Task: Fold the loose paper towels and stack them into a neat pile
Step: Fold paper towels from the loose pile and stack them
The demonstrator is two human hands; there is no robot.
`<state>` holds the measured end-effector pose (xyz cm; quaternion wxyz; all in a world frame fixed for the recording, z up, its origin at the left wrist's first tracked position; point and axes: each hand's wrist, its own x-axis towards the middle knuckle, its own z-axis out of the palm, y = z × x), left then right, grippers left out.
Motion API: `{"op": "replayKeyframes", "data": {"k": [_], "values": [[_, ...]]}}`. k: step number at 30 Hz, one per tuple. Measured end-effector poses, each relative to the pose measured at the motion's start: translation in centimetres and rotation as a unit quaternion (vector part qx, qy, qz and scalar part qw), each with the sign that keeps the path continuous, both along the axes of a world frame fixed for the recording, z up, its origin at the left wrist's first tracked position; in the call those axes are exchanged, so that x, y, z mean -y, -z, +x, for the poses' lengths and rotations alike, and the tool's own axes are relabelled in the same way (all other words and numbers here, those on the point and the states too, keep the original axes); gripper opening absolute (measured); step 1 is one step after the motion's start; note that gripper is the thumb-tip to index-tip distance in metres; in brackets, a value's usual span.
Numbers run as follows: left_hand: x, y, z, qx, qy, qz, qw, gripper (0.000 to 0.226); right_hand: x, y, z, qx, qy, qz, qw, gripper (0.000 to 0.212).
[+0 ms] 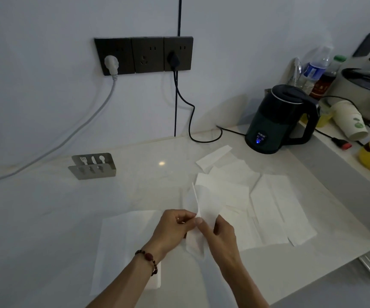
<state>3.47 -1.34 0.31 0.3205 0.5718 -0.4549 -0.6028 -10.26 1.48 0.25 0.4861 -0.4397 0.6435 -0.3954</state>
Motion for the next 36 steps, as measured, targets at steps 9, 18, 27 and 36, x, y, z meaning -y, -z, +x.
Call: {"op": "replayKeyframes", "data": {"k": [9, 18, 27, 36], "values": [[0.3, 1.1, 1.7, -0.005, -0.130, 0.007, 0.991, 0.014, 1.7, -1.2, -2.9, 0.132, 0.234, 0.018, 0.963, 0.021], [1.2, 1.3, -2.5, -0.127, -0.061, 0.179, 0.974, 0.032, 2.4, -3.6, -4.5, 0.320, 0.234, 0.010, 0.918, 0.022], [0.4, -0.2, 0.2, -0.321, -0.125, 0.126, 0.930, 0.027, 1.3, -0.4, -0.8, 0.518, 0.155, 0.093, 0.836, 0.050], [0.4, -0.9, 7.6, -0.079, -0.041, -0.021, 0.996, 0.029, 0.7, -0.1, 0.4, 0.520, 0.070, 0.139, 0.840, 0.074]]}}
